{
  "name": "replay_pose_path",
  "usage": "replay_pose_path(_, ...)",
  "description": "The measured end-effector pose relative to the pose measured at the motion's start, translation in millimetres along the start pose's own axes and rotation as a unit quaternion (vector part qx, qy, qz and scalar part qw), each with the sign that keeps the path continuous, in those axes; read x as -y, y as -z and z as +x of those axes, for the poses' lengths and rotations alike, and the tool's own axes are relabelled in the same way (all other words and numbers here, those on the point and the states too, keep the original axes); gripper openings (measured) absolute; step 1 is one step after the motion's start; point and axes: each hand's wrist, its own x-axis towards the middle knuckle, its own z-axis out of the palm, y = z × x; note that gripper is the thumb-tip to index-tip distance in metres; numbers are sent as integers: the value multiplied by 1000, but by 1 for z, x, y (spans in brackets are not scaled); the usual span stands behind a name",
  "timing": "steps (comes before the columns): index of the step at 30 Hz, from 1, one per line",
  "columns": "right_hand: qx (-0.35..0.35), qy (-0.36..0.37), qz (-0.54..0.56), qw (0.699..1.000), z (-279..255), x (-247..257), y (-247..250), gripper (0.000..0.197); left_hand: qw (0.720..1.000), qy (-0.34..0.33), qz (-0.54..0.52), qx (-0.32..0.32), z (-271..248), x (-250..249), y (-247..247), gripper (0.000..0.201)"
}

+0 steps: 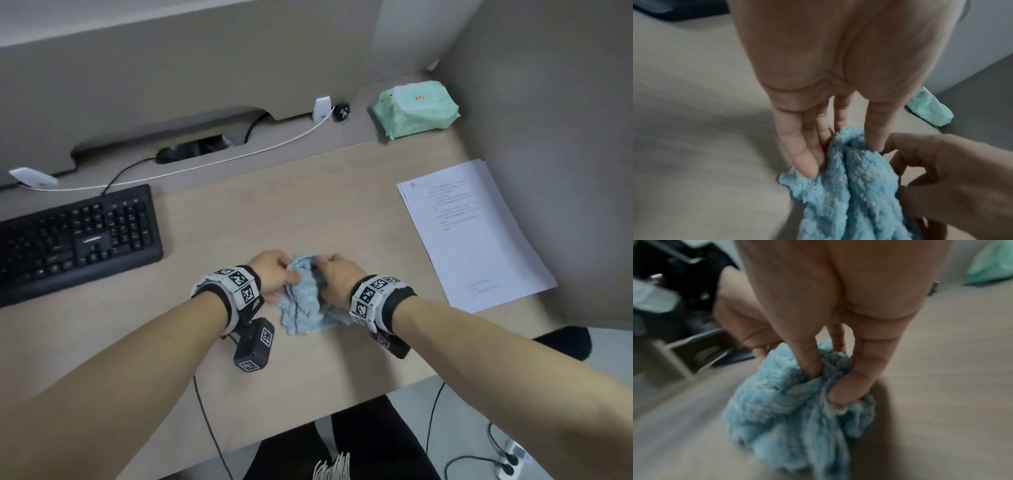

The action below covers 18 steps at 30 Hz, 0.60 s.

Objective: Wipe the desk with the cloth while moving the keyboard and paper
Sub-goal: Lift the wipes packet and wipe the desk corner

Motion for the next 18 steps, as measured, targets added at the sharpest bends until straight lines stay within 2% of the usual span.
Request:
replay_pose_path(3, -69, -27, 111, 991, 7, -7, 15, 36, 993, 13, -105, 56, -2, -7, -4, 25)
replay_pose_path(5, -119, -46, 221, 967, 8, -12, 33, 33, 978, 2, -200, 61, -2, -21, -1, 31)
replay_pose_path(6, -134, -50, 294, 945, 8, -15, 45, 36, 970, -11, -238, 55, -1, -31, 3, 35)
replay_pose_path(8, -138, -60, 464, 873, 3, -26, 71, 44, 957, -41, -284, 38, 1, -58, 12, 35)
replay_pose_path(10, -102, -69, 581, 805, -2, -40, 93, 48, 946, -67, -315, 31, 4, -87, 18, 31)
replay_pose_path(13, -60, -40, 634, 770, -4, -60, 111, 44, 937, -92, -330, 66, 11, -133, 6, 33)
replay_pose_path(16, -98, -24, 681, 726, 4, -90, 127, 44, 935, -106, -326, 89, 17, -178, -19, 36)
replay_pose_path(18, -152, -35, 671, 725, 9, -116, 145, 42, 938, -121, -315, 82, 21, -204, -28, 36)
